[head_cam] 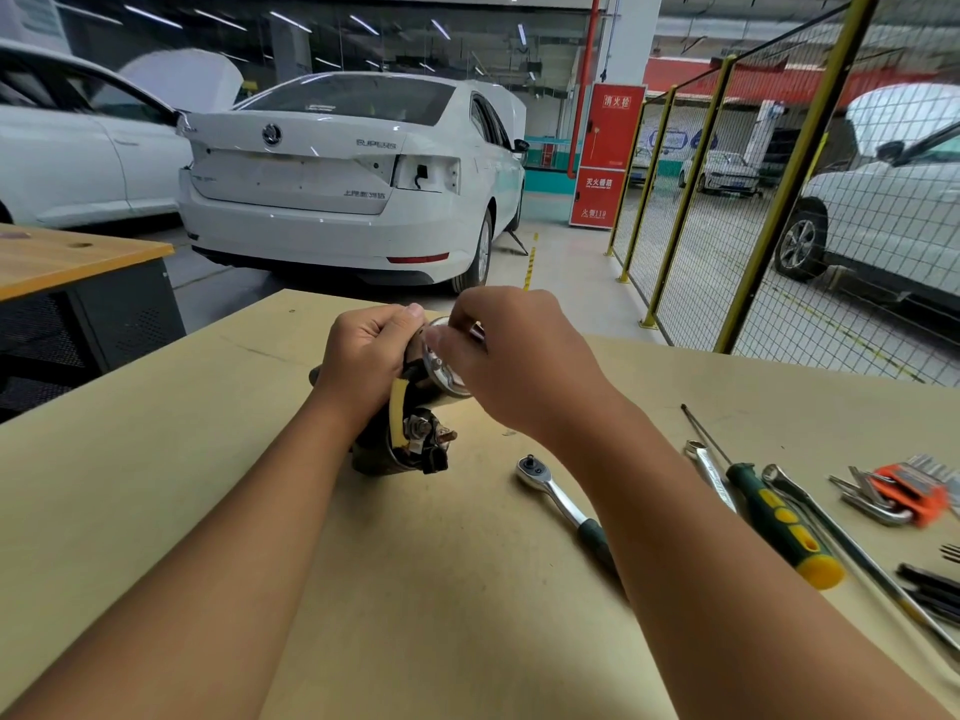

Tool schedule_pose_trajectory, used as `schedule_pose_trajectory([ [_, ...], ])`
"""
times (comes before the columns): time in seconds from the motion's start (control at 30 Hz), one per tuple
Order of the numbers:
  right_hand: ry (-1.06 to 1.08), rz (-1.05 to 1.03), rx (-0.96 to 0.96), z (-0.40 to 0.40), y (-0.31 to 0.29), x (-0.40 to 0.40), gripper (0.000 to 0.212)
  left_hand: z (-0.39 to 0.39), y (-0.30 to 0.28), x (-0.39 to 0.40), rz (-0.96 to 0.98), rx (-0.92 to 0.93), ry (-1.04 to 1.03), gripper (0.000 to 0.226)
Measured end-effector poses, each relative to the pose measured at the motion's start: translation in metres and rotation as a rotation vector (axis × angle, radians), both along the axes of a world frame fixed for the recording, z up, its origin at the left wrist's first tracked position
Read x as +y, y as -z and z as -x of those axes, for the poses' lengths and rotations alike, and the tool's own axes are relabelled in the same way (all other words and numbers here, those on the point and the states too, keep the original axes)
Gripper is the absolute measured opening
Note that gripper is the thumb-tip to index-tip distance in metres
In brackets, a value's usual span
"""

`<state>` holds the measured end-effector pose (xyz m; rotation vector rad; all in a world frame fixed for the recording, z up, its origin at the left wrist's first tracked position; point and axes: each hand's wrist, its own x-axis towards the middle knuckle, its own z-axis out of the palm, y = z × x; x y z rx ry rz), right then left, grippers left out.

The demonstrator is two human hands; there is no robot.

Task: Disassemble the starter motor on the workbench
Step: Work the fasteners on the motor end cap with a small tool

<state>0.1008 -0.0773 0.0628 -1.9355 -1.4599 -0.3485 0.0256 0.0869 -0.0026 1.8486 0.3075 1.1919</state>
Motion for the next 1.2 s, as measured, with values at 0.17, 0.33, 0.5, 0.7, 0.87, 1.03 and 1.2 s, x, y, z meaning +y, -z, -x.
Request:
schedule_pose_trajectory([
  [0.17,-0.019,-0.002,-0.037,-0.0001,-0.0028,0.0008,0.007,0.0002,0.0003,-0.0002,-0.005,-0.019,0.005,0.047],
  [0.33,-0.032,-0.035,-0.04,-0.0017,-0.0007,-0.0021,0.012,0.0007,-0.0015,-0.002,-0.018,-0.013,0.007,0.053],
  [0.5,0.004,-0.037,-0.023,0.0013,0.002,0.0006,0.025,0.0008,0.0003,0.0007,-0.013,-0.012,0.001,0.046],
  [0.7,-0.024,0.021,-0.04,0.0015,-0.0033,0.0002,0.008,0.0005,-0.0006,-0.0016,-0.042,-0.012,0.002,0.054],
  [0.87,-0.018,-0.02,0.008,0.0015,-0.001,-0.0012,0.017,0.0012,-0.0009,-0.0018,-0.017,0.004,-0.008,0.047],
  [1.03,0.013,0.023,-0.025,0.0019,-0.0009,0.0015,0.027,0.0012,-0.0012,-0.0023,-0.001,0.001,-0.008,0.047],
  [1.2,-0.046,0.008,-0.006,0.0014,-0.0027,-0.002,0.011,0.0016,-0.0023,-0.0034,-0.01,-0.004,0.012,0.05],
])
